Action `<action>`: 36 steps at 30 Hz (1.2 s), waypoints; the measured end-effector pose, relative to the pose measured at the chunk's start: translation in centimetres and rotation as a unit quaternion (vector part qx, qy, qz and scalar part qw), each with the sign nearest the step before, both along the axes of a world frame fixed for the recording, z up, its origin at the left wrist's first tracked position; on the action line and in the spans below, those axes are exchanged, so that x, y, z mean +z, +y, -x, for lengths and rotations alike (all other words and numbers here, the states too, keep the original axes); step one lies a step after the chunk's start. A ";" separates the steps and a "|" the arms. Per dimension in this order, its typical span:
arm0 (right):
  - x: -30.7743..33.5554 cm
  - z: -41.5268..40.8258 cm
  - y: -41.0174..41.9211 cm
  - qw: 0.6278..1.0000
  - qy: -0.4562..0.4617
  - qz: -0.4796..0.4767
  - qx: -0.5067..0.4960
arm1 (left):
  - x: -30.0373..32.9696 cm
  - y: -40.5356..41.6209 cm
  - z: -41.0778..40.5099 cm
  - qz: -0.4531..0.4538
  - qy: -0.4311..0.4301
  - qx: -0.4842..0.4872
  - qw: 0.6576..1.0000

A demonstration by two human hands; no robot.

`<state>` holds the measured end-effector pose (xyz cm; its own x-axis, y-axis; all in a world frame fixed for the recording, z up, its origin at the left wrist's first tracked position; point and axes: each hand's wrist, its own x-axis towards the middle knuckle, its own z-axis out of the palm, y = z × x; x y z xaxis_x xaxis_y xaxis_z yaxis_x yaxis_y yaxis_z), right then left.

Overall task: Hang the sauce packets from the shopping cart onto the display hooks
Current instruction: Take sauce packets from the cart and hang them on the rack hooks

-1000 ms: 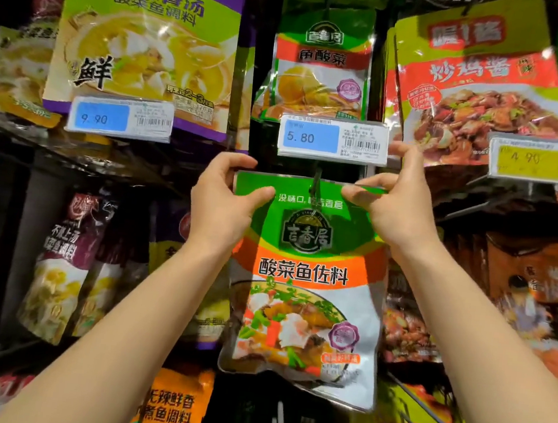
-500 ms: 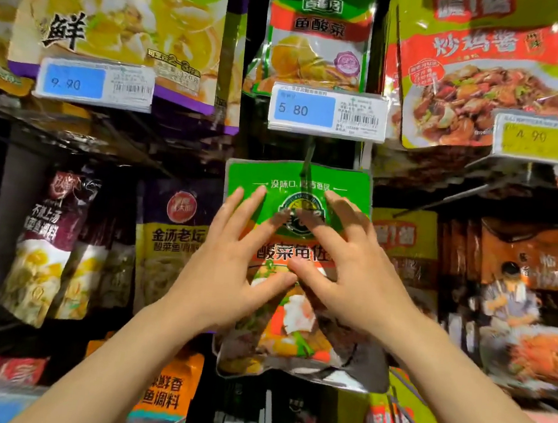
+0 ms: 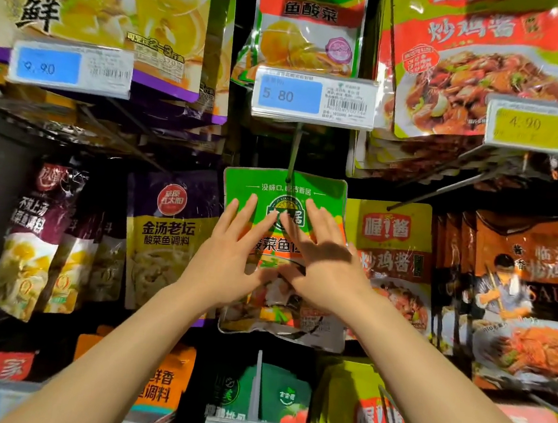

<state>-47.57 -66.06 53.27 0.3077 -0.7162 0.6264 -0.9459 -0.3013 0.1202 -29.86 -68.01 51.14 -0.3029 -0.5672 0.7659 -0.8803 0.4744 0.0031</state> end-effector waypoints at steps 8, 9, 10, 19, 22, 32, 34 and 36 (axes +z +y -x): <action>0.3 -0.1 2.0 0.998 0.027 -0.060 -0.012 | -1.1 1.6 -0.9 0.026 -0.023 0.016 0.999; 0.3 -0.1 2.9 0.998 0.024 -0.056 -0.005 | -1.2 2.1 -1.1 0.042 -0.022 0.016 0.999; 0.4 -0.2 4.1 0.999 0.012 -0.048 0.013 | -1.4 2.8 -1.4 0.059 -0.014 0.011 0.998; -2.9 -4.6 11.5 0.934 -0.102 0.004 0.344 | -3.7 13.1 -5.2 0.150 0.112 0.030 0.982; -5.0 -7.7 12.9 0.891 -0.146 -0.019 0.429 | -6.2 17.7 -8.3 0.122 0.125 0.093 0.980; -17.4 -22.3 19.7 0.745 -0.113 -0.280 0.595 | -22.4 37.8 -16.3 -0.043 0.310 0.399 0.862; -21.0 -24.9 21.8 0.706 -0.067 -0.355 0.609 | -26.7 42.5 -15.9 -0.059 0.354 0.464 0.810; -24.8 -26.8 24.1 0.665 -0.009 -0.430 0.611 | -31.0 47.1 -14.8 -0.079 0.381 0.526 0.756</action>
<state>-20.81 -41.99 28.50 0.9867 -0.0333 0.1590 0.0699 -0.7963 -0.6009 -15.02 -20.92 20.16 0.8745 -0.2899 0.3889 -0.4848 -0.5471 0.6824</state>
